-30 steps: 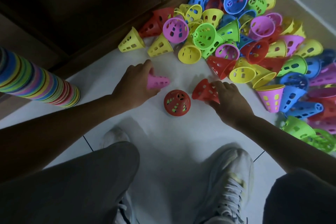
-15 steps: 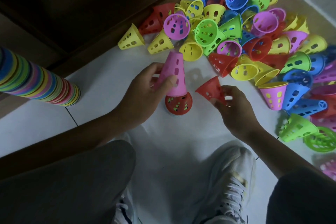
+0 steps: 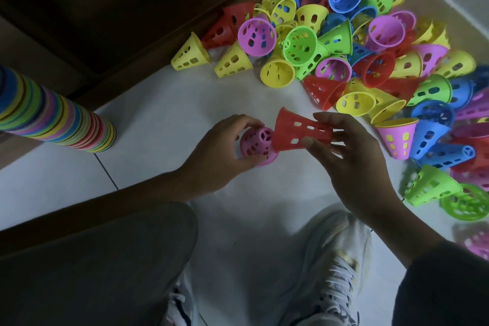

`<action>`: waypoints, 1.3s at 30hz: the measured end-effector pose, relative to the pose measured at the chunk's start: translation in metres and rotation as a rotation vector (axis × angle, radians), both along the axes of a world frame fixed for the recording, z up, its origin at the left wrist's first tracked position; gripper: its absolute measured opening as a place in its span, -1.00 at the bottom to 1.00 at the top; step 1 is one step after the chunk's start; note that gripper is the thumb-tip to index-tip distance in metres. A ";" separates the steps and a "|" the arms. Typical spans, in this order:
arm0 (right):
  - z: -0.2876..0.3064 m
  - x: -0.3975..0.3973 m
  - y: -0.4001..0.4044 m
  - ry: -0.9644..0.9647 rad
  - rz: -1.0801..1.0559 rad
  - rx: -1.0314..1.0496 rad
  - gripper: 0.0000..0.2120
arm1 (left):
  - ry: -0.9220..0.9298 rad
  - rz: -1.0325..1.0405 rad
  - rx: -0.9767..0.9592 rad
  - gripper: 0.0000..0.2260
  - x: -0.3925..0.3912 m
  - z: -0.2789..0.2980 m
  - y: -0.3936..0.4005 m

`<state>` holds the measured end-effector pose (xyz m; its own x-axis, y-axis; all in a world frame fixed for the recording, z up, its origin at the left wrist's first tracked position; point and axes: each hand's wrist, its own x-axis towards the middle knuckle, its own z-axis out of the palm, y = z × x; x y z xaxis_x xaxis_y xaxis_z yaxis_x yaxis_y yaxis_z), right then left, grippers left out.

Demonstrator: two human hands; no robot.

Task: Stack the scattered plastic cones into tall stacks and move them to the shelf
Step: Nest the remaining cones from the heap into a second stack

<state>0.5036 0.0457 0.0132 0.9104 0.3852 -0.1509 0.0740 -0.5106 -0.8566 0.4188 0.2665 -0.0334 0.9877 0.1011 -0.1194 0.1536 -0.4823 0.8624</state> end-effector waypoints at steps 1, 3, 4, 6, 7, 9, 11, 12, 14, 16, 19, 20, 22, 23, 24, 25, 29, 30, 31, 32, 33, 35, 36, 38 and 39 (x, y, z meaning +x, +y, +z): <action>0.002 -0.002 0.003 -0.035 0.023 -0.018 -0.60 | 0.002 0.004 -0.003 -0.56 0.001 0.000 0.001; 0.005 -0.006 0.008 -0.102 0.067 -0.052 -0.57 | 0.010 0.013 -0.002 -0.54 0.002 0.001 0.003; 0.006 -0.007 0.011 -0.127 0.084 -0.057 -0.57 | 0.018 0.015 -0.001 -0.51 0.001 0.002 0.006; 0.007 -0.009 0.017 -0.172 0.105 -0.060 -0.55 | 0.042 0.017 0.002 -0.46 0.000 0.002 0.014; 0.008 -0.009 0.019 -0.185 0.110 -0.058 -0.55 | 0.056 0.019 0.011 -0.45 -0.001 0.002 0.019; 0.010 -0.008 0.024 -0.193 0.121 -0.052 -0.54 | 0.072 0.031 0.038 -0.46 -0.003 0.003 0.031; 0.010 -0.009 0.030 -0.200 0.149 -0.066 -0.53 | 0.087 0.051 0.053 -0.49 -0.003 0.003 0.045; 0.009 -0.010 0.033 -0.203 0.167 -0.078 -0.53 | 0.090 0.061 0.057 -0.50 -0.002 0.003 0.051; 0.007 -0.011 0.038 -0.206 0.199 -0.106 -0.51 | 0.079 0.076 0.067 -0.54 0.001 0.003 0.062; 0.002 -0.012 0.043 -0.211 0.242 -0.156 -0.50 | 0.047 0.085 0.104 -0.57 0.006 0.002 0.071; -0.006 -0.014 0.049 -0.255 0.340 -0.226 -0.51 | -0.014 0.102 0.197 -0.61 0.019 -0.001 0.082; -0.008 -0.014 0.051 -0.260 0.364 -0.238 -0.51 | -0.046 0.118 0.240 -0.62 0.024 -0.003 0.086; -0.009 -0.011 0.053 -0.242 0.380 -0.242 -0.50 | -0.102 0.168 0.322 -0.60 0.033 -0.007 0.092; -0.008 -0.008 0.052 -0.238 0.377 -0.234 -0.50 | -0.116 0.190 0.357 -0.57 0.038 -0.009 0.094; -0.008 -0.005 0.051 -0.246 0.369 -0.219 -0.51 | -0.126 0.204 0.395 -0.53 0.042 -0.011 0.096; -0.008 0.000 0.049 -0.261 0.352 -0.202 -0.53 | -0.135 0.214 0.431 -0.49 0.046 -0.013 0.098; -0.018 0.030 0.036 -0.343 0.235 -0.229 -0.57 | -0.138 0.254 0.524 -0.34 0.061 -0.017 0.107; -0.022 0.040 0.032 -0.377 0.203 -0.273 -0.58 | -0.132 0.266 0.538 -0.33 0.064 -0.018 0.109; -0.027 0.050 0.027 -0.407 0.175 -0.326 -0.58 | -0.122 0.273 0.547 -0.31 0.068 -0.020 0.111; -0.031 0.060 0.023 -0.432 0.153 -0.381 -0.55 | -0.109 0.271 0.555 -0.30 0.072 -0.021 0.113; -0.035 0.069 0.019 -0.448 0.140 -0.437 -0.52 | -0.091 0.261 0.561 -0.29 0.075 -0.023 0.115; -0.042 0.083 0.011 -0.462 0.132 -0.535 -0.43 | -0.045 0.236 0.567 -0.29 0.080 -0.029 0.119; -0.046 0.089 0.008 -0.464 0.131 -0.566 -0.40 | -0.028 0.225 0.574 -0.30 0.082 -0.032 0.121; -0.052 0.100 0.004 -0.458 0.144 -0.617 -0.35 | -0.012 0.215 0.595 -0.35 0.087 -0.036 0.126; -0.054 0.103 0.004 -0.449 0.160 -0.645 -0.34 | -0.005 0.218 0.605 -0.38 0.088 -0.036 0.128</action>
<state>0.6071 0.0496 -0.0412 0.8783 0.4777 -0.0209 0.4555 -0.8491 -0.2676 0.5070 0.3945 -0.0699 0.9372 0.3479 0.0261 0.3000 -0.8418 0.4488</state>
